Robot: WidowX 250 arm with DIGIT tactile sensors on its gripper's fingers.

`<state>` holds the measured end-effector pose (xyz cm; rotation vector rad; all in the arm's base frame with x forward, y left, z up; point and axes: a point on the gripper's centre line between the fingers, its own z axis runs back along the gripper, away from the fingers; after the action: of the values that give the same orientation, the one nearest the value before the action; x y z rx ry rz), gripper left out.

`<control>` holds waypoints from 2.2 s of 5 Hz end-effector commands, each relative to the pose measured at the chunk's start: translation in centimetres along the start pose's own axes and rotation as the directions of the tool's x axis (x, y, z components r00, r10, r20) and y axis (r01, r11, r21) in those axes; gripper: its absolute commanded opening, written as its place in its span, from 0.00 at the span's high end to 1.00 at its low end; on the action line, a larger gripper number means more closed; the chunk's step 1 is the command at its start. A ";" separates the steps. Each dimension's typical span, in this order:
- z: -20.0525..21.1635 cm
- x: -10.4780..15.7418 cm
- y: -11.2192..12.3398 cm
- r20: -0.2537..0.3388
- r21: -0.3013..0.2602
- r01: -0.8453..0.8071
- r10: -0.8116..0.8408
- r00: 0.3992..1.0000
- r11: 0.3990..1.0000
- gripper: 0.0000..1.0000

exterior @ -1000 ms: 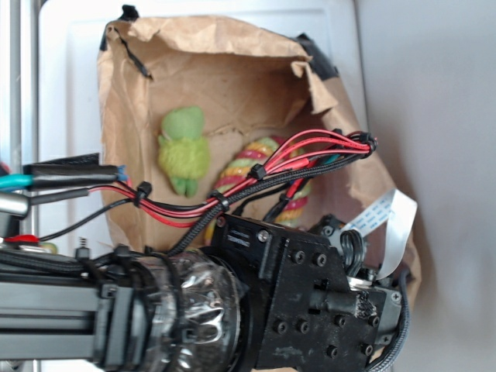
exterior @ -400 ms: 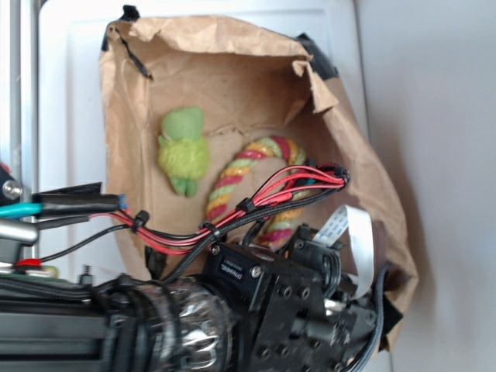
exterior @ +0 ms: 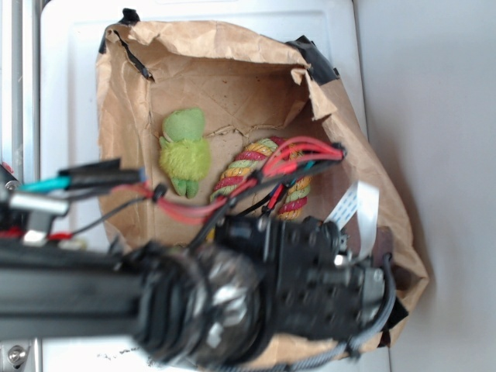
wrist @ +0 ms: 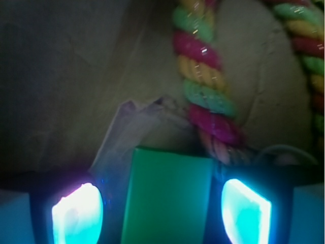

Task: Grab the green block.

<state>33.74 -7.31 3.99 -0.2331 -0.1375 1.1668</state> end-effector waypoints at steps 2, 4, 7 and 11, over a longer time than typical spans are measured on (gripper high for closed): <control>-1.0 3.7 -3.4 -0.026 -0.025 0.025 -0.025 0.999 0.999 0.00; 1.8 4.3 -2.7 -0.068 -0.039 0.058 -0.061 0.996 0.998 0.00; 7.7 0.3 -0.4 -0.058 -0.205 0.097 -0.111 0.992 0.974 0.00; 6.6 -2.4 0.7 0.051 -0.158 0.097 -0.090 0.995 0.983 0.00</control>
<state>30.86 -8.23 8.78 -0.2775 -0.2362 1.1106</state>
